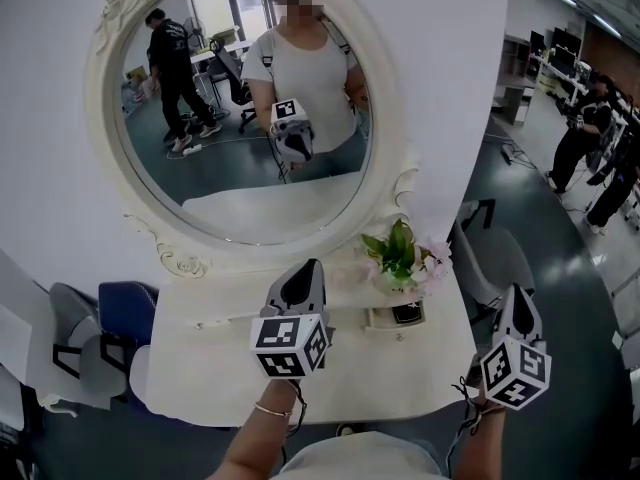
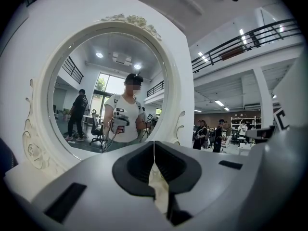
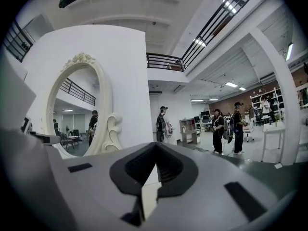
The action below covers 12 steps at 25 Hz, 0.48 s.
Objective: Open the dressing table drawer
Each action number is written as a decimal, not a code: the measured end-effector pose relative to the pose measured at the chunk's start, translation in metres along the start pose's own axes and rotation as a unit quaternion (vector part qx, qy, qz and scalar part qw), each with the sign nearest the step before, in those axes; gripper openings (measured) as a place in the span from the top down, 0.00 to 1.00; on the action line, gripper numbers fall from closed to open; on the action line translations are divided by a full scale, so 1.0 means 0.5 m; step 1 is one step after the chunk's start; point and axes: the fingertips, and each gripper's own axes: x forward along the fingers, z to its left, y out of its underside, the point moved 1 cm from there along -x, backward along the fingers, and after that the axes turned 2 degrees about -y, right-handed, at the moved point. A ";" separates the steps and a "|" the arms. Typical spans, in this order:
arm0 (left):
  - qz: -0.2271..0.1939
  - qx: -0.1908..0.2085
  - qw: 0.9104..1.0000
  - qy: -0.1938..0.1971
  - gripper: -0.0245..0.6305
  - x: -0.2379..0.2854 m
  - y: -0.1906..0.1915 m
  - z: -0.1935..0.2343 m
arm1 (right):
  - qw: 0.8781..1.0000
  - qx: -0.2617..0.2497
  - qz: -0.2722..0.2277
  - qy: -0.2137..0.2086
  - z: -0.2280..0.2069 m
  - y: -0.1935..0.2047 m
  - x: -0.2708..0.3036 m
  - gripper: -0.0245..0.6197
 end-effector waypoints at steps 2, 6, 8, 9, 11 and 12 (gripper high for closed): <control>0.001 -0.002 1.000 -0.001 0.93 0.000 0.003 0.000 | 1.000 -0.001 0.004 -0.003 0.002 0.004 0.000 0.96; 0.004 -0.006 1.000 -0.004 0.93 0.000 0.009 0.000 | 1.000 0.000 0.008 -0.006 -0.002 0.008 0.003 0.96; 0.005 -0.007 1.000 -0.005 0.93 0.000 0.012 0.000 | 1.000 0.000 0.008 -0.007 -0.005 0.009 0.003 0.96; 0.006 -0.007 1.000 -0.006 0.93 0.000 0.013 0.000 | 1.000 0.001 0.009 -0.008 -0.006 0.010 0.003 0.96; 0.005 -0.009 1.000 -0.007 0.93 0.000 0.014 0.000 | 1.000 0.001 0.010 -0.009 -0.006 0.013 0.003 0.96; 0.005 -0.009 1.000 -0.007 0.93 -0.001 0.014 0.000 | 1.000 0.001 0.011 -0.010 -0.006 0.014 0.003 0.96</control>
